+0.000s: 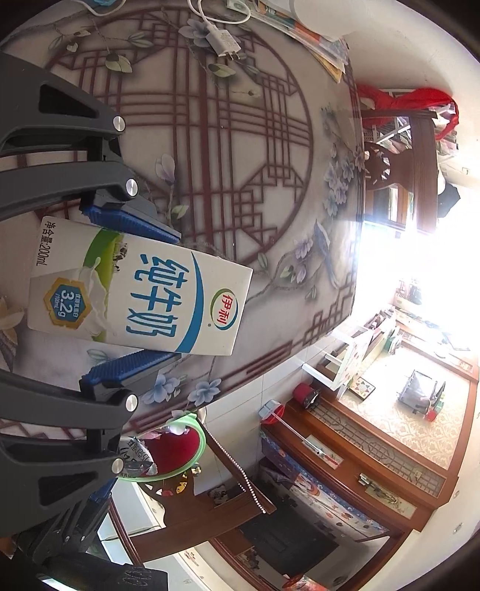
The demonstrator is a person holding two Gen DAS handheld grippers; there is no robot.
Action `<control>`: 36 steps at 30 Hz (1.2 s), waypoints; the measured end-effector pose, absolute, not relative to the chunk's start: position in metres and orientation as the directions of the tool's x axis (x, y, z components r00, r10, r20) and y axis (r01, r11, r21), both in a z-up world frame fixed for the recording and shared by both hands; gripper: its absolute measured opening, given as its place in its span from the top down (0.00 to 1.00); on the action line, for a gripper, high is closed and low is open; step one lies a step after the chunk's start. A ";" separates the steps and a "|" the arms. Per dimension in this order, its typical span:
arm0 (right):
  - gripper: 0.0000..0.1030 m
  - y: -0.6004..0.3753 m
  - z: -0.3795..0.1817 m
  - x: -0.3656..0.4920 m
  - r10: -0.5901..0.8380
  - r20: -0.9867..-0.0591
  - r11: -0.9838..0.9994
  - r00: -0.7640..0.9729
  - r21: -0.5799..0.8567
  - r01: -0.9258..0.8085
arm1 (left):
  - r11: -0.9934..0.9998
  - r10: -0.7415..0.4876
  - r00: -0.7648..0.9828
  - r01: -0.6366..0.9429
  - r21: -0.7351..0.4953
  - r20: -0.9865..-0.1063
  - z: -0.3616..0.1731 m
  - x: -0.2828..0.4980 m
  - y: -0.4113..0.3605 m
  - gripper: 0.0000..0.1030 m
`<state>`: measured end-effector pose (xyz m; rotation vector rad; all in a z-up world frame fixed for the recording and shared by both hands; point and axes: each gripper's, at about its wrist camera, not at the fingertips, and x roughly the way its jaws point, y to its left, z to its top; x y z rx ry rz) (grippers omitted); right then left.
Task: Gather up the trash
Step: 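Carry the snack wrapper over the red bin with the right tool while the left tool carries the milk carton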
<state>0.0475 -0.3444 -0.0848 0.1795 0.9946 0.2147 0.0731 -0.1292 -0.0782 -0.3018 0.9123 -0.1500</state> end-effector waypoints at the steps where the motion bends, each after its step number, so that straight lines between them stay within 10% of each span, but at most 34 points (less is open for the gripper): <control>1: 0.73 -0.348 -0.085 0.047 0.257 -0.809 0.965 0.528 0.247 -0.092 | 0.948 -0.255 0.605 0.004 -0.317 -0.755 -0.078 0.074 -0.132 0.48; 36: 0.73 -0.523 -0.096 0.074 0.102 -0.818 0.971 0.566 0.206 0.123 | 0.954 -0.292 0.555 0.111 -0.278 -0.779 -0.073 0.106 -0.265 0.48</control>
